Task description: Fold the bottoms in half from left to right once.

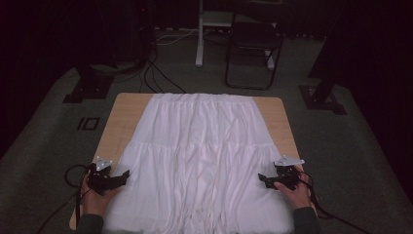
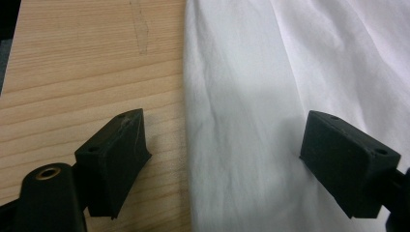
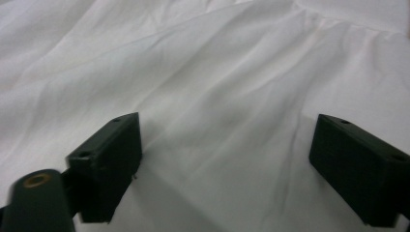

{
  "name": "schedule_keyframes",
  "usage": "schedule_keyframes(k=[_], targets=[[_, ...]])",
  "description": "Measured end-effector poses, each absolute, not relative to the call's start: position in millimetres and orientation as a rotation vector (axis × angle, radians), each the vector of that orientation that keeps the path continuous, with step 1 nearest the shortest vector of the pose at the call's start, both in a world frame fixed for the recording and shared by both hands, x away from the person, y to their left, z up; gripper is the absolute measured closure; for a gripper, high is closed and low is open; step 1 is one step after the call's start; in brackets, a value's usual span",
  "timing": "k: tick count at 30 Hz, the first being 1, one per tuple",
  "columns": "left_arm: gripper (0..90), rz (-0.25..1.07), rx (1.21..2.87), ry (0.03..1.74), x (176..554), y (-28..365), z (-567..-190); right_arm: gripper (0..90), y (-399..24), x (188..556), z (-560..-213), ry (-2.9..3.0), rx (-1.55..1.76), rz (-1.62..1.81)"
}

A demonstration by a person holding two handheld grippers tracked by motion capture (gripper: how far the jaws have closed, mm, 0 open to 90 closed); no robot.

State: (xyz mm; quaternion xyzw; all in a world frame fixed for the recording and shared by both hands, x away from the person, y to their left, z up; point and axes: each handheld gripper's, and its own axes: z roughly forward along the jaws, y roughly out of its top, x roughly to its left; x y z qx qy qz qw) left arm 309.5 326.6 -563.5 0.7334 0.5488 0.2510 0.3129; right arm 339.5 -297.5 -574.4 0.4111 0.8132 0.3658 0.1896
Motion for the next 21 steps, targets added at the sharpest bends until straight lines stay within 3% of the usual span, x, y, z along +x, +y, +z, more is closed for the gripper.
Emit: schedule_keyframes(k=[17, 20, 21], targets=[[15.3, 0.671, 1.917, 1.469, 309.4, 322.7, -562.6, 12.5, -297.9, 339.3, -574.2, 2.276, 1.166, 1.03], [37.5, 0.647, 1.911, 1.472, 306.0, 324.2, -558.1, 13.9, -298.3, 338.9, -574.1, 2.27, 1.173, 1.031], [37.1, 0.651, 1.895, 1.466, 302.9, 325.0, -555.0, 14.2, -298.6, 338.8, -574.1, 2.268, 1.172, 1.031]])
